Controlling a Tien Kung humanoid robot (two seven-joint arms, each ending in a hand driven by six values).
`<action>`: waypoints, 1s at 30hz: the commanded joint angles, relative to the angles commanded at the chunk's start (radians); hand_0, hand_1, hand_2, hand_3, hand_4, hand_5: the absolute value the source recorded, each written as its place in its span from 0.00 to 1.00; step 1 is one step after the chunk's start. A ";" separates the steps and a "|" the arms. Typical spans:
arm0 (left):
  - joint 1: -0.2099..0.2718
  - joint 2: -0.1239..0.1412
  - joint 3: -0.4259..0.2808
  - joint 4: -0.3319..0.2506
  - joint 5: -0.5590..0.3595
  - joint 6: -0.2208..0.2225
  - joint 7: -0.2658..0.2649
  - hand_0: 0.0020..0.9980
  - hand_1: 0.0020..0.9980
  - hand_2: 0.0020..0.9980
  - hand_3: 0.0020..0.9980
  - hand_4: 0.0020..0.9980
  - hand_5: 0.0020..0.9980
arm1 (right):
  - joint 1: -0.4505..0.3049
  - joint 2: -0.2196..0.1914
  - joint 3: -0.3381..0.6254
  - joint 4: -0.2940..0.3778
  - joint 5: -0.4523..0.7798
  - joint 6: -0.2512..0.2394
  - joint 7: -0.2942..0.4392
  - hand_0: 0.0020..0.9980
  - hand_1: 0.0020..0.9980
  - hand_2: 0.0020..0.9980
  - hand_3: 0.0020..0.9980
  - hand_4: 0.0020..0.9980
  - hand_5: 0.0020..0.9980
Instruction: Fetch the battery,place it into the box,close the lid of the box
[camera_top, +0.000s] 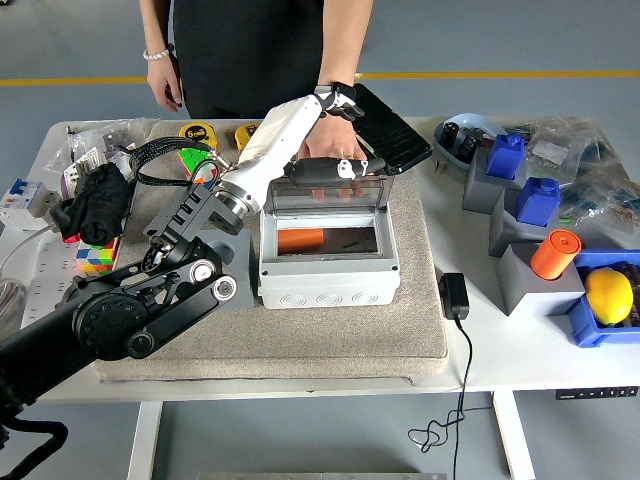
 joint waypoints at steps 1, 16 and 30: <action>0.002 0.003 0.002 -0.002 0.005 -0.011 0.015 0.69 0.67 0.62 0.66 1.00 0.64 | 0.000 0.000 0.000 0.000 0.000 0.000 0.000 0.60 0.58 0.57 0.52 0.92 0.44; 0.041 0.054 0.036 -0.086 0.029 -0.144 0.113 0.20 0.20 0.28 0.46 1.00 0.64 | -0.003 -0.002 0.002 0.000 -0.002 0.000 0.000 0.60 0.58 0.57 0.52 0.92 0.44; 0.083 0.065 0.064 -0.116 -0.022 -0.180 0.128 0.19 0.21 0.26 0.41 1.00 0.65 | -0.006 0.001 0.003 0.000 -0.001 0.000 0.000 0.60 0.58 0.57 0.52 0.92 0.44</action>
